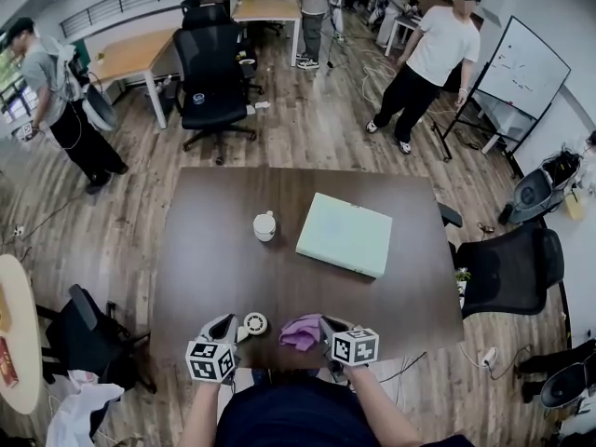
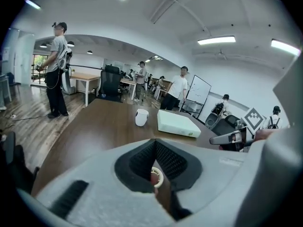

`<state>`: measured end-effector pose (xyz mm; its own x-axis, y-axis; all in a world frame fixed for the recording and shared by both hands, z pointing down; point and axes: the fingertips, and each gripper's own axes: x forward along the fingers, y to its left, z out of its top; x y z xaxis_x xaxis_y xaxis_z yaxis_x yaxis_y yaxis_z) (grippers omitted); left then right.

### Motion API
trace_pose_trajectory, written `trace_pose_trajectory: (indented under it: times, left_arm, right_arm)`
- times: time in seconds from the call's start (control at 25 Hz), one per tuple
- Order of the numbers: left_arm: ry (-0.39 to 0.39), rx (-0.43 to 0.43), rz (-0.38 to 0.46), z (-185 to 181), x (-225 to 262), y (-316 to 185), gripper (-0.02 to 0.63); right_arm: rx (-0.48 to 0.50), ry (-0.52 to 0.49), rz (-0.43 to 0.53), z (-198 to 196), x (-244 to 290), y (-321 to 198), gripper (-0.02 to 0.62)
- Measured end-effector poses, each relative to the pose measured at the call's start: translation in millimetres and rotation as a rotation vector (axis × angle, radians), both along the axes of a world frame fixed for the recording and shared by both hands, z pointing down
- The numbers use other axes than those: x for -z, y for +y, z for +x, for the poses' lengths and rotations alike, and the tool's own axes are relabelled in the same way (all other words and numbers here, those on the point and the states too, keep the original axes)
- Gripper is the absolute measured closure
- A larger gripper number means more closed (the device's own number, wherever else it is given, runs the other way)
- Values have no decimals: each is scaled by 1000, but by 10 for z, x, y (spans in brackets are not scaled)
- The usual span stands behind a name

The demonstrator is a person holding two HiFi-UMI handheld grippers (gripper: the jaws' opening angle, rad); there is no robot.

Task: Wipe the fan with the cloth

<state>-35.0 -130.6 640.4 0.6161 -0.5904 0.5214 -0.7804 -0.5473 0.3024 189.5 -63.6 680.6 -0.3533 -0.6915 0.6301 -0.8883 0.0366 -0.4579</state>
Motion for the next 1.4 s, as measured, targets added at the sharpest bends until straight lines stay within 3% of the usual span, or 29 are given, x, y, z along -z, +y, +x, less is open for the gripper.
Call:
trace_pose_trajectory:
  times: [0.72,0.96,1.4]
  left_arm:
    - [-56,-61,-45,-103,-123,117,611]
    - [-66,-72,-22,-67,-104,136,611]
    - [-53,-108,-41,4,-136,293,611]
  right_arm:
    - [-7,33,25,-2,152,-28,586]
    - [3,35,31,-9,172,27,586]
    - [31,17,39,-76,172,172,586]
